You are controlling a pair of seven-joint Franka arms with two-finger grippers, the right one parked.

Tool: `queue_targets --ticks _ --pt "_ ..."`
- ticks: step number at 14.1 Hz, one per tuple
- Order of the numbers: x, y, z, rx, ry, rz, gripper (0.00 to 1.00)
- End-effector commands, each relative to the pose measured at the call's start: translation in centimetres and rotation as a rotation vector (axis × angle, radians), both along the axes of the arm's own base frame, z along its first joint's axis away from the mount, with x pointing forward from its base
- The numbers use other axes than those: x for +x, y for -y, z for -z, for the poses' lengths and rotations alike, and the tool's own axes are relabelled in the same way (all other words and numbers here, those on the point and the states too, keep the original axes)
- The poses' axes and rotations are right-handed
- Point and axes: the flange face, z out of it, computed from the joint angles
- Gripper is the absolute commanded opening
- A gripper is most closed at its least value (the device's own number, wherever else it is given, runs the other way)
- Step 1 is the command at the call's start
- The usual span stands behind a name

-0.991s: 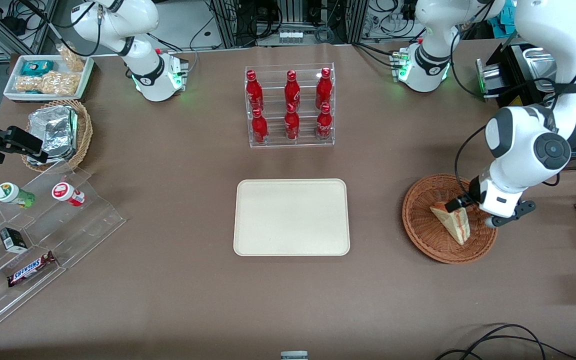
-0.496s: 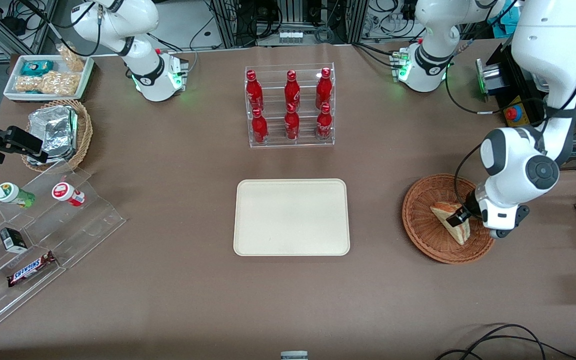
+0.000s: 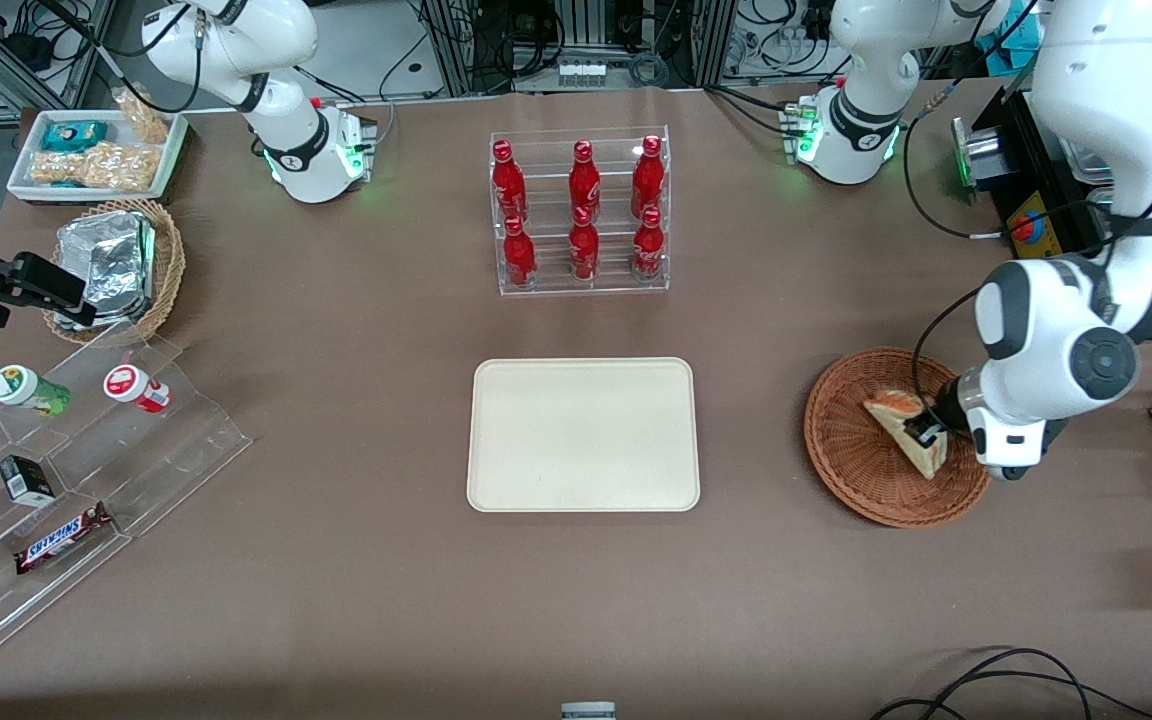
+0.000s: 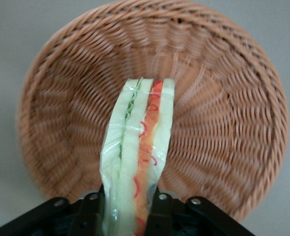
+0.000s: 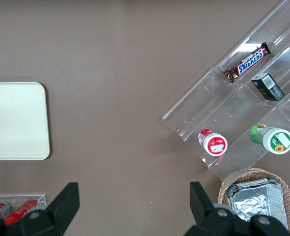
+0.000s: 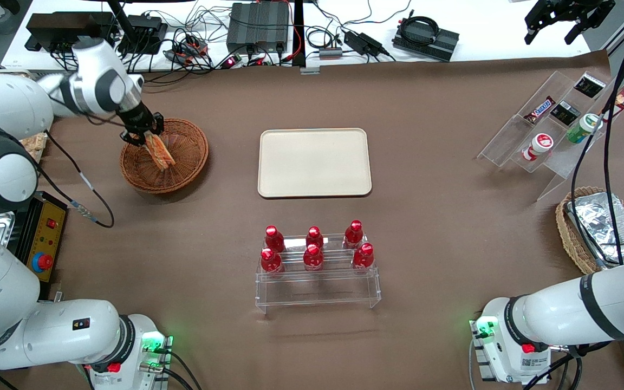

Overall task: Place sandwich from basket to tray
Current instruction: 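Close the left gripper on the sandwich and lift it, then carry the sandwich with the left gripper over the cream tray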

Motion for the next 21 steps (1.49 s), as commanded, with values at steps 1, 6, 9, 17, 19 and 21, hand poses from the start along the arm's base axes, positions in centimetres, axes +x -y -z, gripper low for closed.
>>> queue_targets --ticks 1,6,9,17,19,21 --pt "0.6 3.9 -5.1 0.018 -0.087 0.057 0.06" --pt "-0.5 19.2 -5.4 -0.009 -0.048 0.222 0.05" --pt "-1.8 29.5 -3.7 0.033 0.1 0.508 0.06" --pt "-5.2 48.1 2.1 -0.047 0.224 0.668 0.04" --pt "-5.5 49.2 3.6 -0.069 0.244 0.666 0.04" --pt "-6.3 50.1 4.3 -0.091 0.242 0.675 0.04"
